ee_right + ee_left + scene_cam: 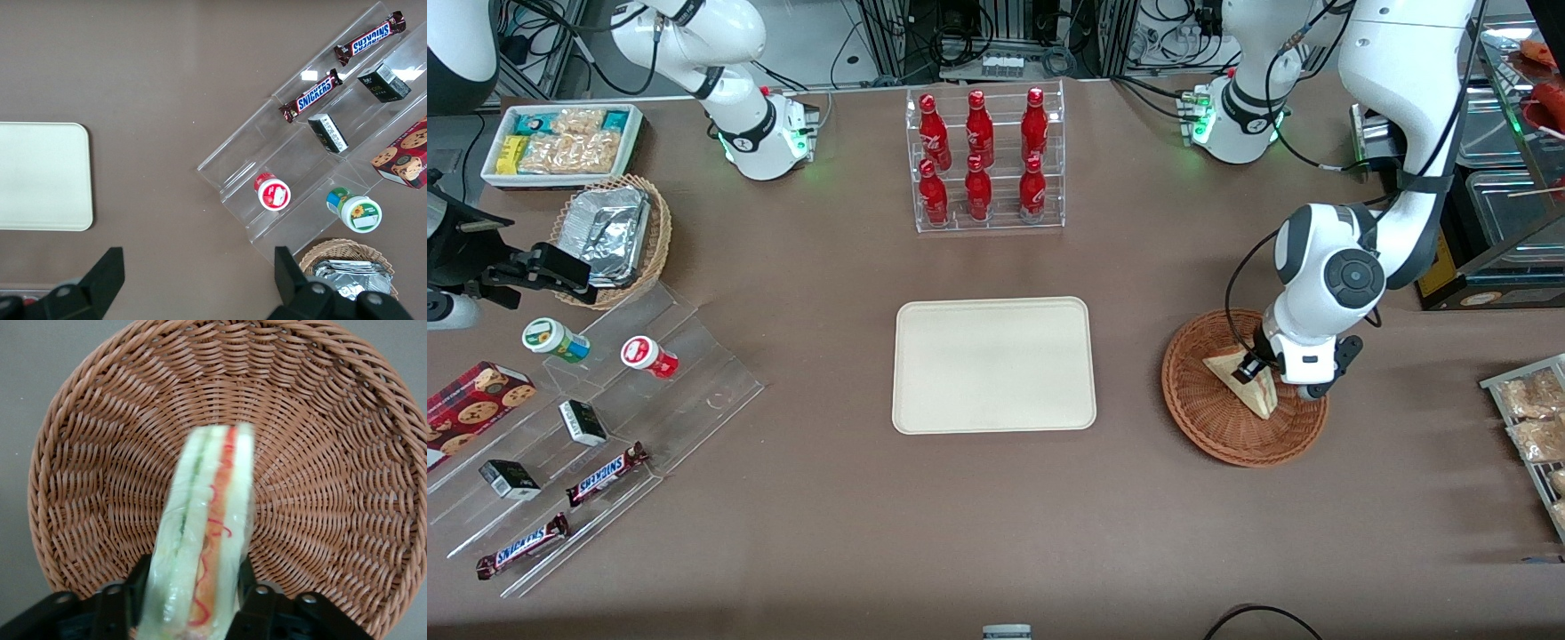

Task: Place sandwich from basket to tray
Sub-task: 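Lower the open left gripper around the sandwich and close it, then lift the sandwich with the left gripper and carry it toward the tray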

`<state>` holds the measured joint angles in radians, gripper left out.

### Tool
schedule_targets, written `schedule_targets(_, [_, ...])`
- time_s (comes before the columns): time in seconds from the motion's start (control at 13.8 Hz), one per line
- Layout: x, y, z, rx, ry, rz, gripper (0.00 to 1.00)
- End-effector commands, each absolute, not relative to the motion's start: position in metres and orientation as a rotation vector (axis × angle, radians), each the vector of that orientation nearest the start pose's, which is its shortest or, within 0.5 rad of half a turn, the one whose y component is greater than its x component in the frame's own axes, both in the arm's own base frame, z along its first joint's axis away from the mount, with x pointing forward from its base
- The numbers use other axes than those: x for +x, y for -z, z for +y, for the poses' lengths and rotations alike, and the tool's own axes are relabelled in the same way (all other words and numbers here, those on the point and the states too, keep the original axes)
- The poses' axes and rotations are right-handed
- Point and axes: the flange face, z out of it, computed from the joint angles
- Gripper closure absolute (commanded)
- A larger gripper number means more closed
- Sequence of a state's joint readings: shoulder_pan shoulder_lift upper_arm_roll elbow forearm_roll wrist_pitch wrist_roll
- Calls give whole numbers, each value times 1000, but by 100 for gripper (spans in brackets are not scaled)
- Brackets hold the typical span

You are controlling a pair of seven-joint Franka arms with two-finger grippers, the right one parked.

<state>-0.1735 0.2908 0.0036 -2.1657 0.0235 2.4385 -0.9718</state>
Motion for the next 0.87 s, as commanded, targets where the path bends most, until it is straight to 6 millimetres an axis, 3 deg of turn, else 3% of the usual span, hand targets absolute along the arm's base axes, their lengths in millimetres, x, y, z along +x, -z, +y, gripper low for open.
schedule_targets(0.0, [558,-264,-99,-2872,19,-1221,100])
schedule_targets(0.15, [561,-276,-102,-2877,25,-1214,100])
schedule_targets(0.22, [561,-292,-106,-2875,-5,-1176,100])
schedule_targets(0.51, [563,-387,-132,-2832,-115,-980,100])
schedule_targets(0.65, [564,-436,-166,-2844,-178,-850,100])
schedule_targets(0.8, [557,-462,-207,-2891,-174,-729,100])
